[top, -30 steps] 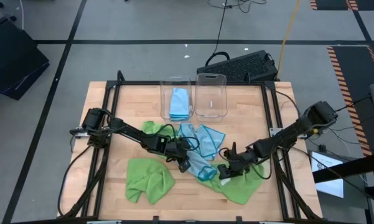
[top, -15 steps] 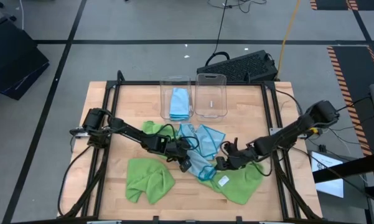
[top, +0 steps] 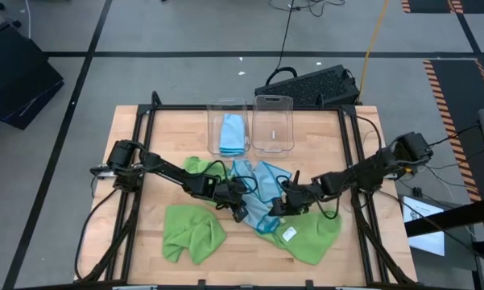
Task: Fold microfiber towels
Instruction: Stack the folded blue microfiber towel on top of the other blue microfiber towel in the left transparent bin
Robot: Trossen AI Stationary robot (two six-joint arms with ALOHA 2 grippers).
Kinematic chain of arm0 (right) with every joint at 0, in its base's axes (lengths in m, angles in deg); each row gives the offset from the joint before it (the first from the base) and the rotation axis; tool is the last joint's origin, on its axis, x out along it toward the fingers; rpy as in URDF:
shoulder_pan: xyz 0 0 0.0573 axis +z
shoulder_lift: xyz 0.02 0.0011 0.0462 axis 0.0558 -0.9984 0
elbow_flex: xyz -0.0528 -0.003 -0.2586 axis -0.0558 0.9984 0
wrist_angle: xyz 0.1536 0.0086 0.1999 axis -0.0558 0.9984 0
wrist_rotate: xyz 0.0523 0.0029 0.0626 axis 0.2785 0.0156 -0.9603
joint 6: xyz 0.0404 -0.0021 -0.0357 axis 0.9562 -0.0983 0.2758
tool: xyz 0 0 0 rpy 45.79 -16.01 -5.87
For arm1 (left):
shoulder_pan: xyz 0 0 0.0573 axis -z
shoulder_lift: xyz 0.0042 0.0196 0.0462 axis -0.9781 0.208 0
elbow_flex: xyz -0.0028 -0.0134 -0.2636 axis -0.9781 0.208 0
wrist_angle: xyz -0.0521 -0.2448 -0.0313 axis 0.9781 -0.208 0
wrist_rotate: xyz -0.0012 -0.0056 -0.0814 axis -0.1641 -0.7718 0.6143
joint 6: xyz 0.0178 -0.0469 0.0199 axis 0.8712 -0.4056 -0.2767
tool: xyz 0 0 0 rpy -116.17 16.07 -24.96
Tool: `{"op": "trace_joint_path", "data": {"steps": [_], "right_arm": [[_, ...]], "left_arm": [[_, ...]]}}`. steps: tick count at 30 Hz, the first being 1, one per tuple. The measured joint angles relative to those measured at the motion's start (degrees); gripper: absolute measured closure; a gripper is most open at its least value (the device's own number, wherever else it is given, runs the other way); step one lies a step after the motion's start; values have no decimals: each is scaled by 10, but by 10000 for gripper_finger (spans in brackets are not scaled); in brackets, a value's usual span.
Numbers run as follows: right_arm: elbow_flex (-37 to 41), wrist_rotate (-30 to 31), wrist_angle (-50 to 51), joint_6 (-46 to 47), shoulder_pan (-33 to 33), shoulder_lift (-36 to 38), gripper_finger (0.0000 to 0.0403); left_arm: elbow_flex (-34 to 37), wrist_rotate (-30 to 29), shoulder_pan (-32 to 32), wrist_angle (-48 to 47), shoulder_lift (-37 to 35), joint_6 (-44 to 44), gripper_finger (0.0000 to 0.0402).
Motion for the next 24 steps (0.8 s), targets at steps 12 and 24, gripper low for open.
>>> {"op": "trace_joint_path", "data": {"steps": [12, 24], "right_arm": [[0, -51, -84, 10, -17, -60, 100], [0, -65, -150, 1, -48, -76, 101]], "left_arm": [[0, -14, 0, 6, 0, -12, 384], [-1, 18, -3, 41, -2, -14, 398]]}}
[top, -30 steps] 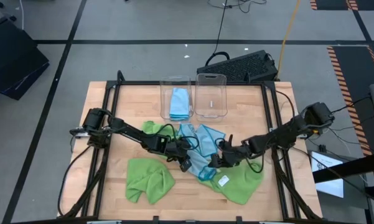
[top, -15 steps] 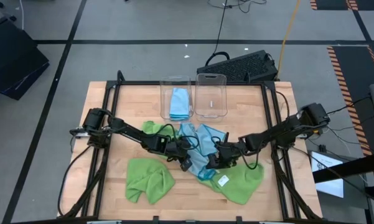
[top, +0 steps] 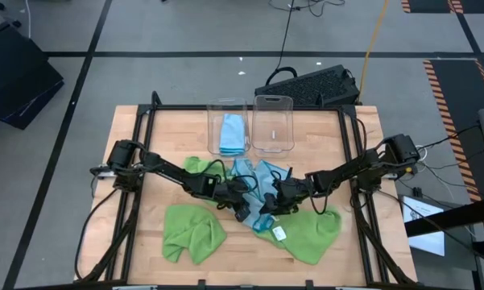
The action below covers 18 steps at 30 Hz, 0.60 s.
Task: Fold microfiber towels
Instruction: Stack the folded blue microfiber towel on top of the other blue microfiber towel in the left transparent bin
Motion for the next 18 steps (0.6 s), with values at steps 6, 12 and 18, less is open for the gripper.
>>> {"op": "trace_joint_path", "data": {"steps": [6, 12, 18], "right_arm": [[0, 0, 7, -5, 3, 0, 101], [0, 0, 8, -22, 4, 4, 101], [-1, 3, 22, -43, 2, 31, 101]], "left_arm": [[-1, 77, -26, 1, -35, 53, 379], [-3, 84, -69, -97, -113, 124, 327], [-2, 89, -122, -207, -145, 163, 222]]}}
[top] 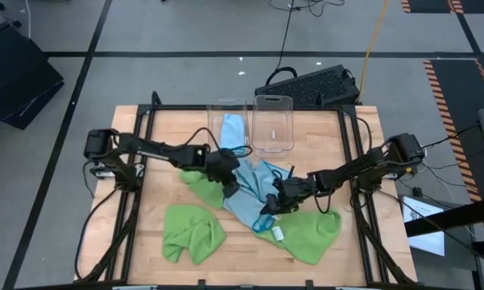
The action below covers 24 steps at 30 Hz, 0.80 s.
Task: Fold microfiber towels
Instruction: Stack the folded blue microfiber towel on top of the other blue microfiber towel in the left transparent bin
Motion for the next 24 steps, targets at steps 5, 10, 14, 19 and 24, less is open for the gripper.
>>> {"op": "trace_joint_path", "data": {"steps": [5, 10, 14, 19, 24], "right_arm": [[1, -3, 17, -4, -6, 9, 101], [1, -20, 11, -3, -6, 10, 101], [1, -65, 21, -5, -6, 11, 101], [1, -107, 28, -4, -7, 11, 101], [1, -158, 36, 8, -15, 11, 101]], "left_arm": [[1, 27, -11, -26, 11, -87, 165], [1, -35, 24, -6, 10, -168, 155], [0, -48, 25, 20, 11, -206, 162], [1, 10, -1, 8, 44, -215, 159], [1, 13, -14, 32, 74, -191, 126]]}}
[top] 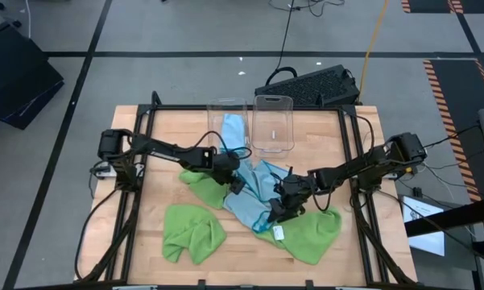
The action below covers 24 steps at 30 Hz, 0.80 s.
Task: Fold microfiber towels
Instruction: Stack the folded blue microfiber towel on top of the other blue microfiber towel in the left transparent bin
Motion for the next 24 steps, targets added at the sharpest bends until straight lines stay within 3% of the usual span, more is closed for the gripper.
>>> {"op": "trace_joint_path", "data": {"steps": [6, 9, 18, 24], "right_arm": [[0, -9, 8, 19, -13, 0, 101], [0, -8, 7, 20, -18, 0, 101], [0, 24, 5, 20, -22, 0, 101], [0, 24, 5, 9, -22, 0, 101]], "left_arm": [[-1, -8, 2, 12, 8, 8, 79], [0, 20, 6, -12, 8, 10, 67], [0, 75, 27, -45, 8, 28, 88], [-2, 67, 36, -33, 24, 24, 104]]}}
